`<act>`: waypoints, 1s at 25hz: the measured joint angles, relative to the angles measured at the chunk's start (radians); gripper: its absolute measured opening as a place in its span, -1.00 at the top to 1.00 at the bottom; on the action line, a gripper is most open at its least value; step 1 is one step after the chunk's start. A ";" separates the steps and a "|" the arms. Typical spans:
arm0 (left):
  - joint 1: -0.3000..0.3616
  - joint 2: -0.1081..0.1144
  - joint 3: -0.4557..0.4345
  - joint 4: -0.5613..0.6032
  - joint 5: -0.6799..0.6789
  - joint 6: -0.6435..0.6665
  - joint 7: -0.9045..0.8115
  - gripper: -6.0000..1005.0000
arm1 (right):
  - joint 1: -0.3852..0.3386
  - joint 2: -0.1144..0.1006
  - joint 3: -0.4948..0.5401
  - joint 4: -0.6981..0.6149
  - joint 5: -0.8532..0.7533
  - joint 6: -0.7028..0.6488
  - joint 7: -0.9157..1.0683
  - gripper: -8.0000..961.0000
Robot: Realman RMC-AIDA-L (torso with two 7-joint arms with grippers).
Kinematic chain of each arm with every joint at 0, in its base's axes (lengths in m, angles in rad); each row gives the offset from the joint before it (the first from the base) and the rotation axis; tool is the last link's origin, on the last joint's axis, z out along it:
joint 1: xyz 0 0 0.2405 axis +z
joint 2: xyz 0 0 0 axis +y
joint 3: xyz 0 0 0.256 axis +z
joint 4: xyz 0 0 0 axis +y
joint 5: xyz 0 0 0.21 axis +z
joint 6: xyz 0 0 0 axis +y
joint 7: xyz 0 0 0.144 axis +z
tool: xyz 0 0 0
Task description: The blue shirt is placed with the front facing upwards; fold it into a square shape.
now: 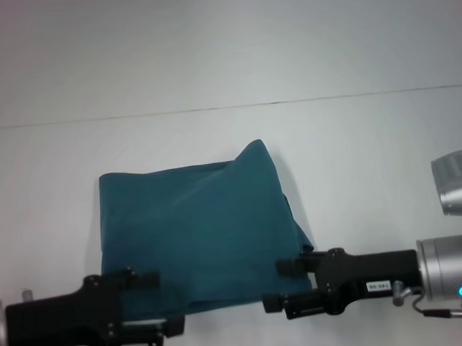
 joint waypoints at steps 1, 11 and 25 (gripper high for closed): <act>-0.002 0.000 0.013 0.000 0.000 0.000 0.002 -0.89 | 0.003 0.000 -0.001 0.007 0.000 0.001 0.000 -0.90; -0.001 -0.001 0.040 -0.006 0.009 0.004 0.021 -0.89 | 0.009 0.000 -0.007 0.028 0.002 0.006 0.005 -0.90; 0.006 -0.001 0.031 -0.026 0.006 -0.005 0.012 -0.89 | 0.012 0.000 -0.005 0.033 0.007 0.005 0.006 -0.90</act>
